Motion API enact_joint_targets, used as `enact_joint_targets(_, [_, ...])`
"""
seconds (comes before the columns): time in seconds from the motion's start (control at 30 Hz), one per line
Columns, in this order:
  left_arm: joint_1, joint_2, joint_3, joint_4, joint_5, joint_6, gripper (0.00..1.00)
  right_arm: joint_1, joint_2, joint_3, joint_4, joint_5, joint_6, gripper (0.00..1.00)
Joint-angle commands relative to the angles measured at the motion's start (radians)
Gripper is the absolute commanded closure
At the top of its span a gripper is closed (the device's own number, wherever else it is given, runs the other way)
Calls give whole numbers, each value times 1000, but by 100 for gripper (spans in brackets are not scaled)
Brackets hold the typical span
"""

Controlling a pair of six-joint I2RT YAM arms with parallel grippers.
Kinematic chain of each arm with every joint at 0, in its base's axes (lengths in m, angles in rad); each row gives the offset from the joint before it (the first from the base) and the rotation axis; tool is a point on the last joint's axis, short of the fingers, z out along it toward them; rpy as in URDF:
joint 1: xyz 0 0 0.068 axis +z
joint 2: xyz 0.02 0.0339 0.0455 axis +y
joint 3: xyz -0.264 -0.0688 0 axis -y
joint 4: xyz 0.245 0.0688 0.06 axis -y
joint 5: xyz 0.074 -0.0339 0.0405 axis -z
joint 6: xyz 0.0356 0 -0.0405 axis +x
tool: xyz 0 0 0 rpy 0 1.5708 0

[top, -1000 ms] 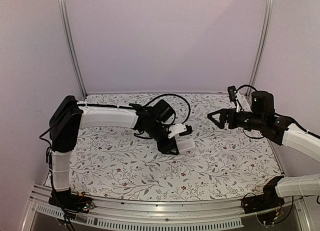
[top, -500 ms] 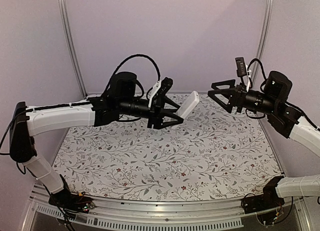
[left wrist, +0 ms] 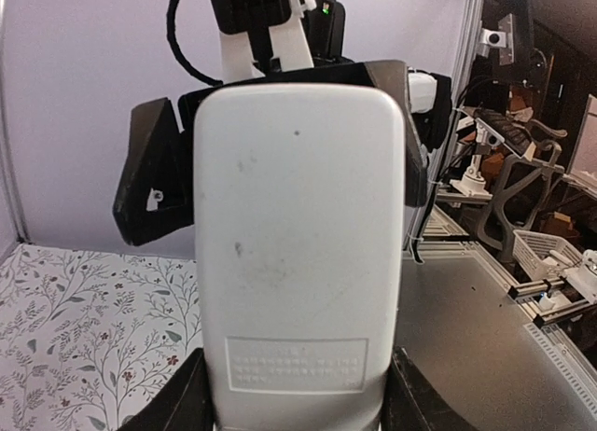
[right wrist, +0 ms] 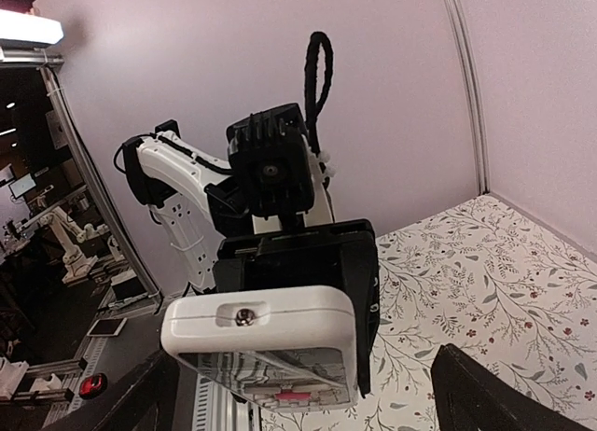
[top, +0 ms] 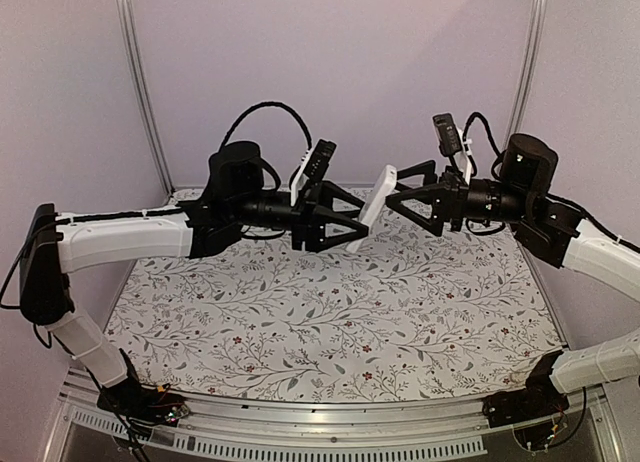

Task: Load the batteries into the remote control
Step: Pass from the left arm to the right

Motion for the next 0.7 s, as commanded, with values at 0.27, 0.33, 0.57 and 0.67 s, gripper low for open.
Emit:
enact_joint_targets(0.27, [7, 51, 6, 76, 18, -81, 63, 55, 47, 67, -48, 50, -40, 23])
enact_joint_targets(0.33, [9, 56, 7, 77, 16, -89, 63, 55, 48, 68, -51, 60, -40, 31])
enact_joint_targets(0.57, [19, 59, 6, 79, -9, -108, 61, 55, 47, 66, -73, 103, -42, 53])
enact_joint_targets(0.67, [24, 57, 6, 52, -49, -103, 50, 55, 48, 64, -80, 131, -42, 60])
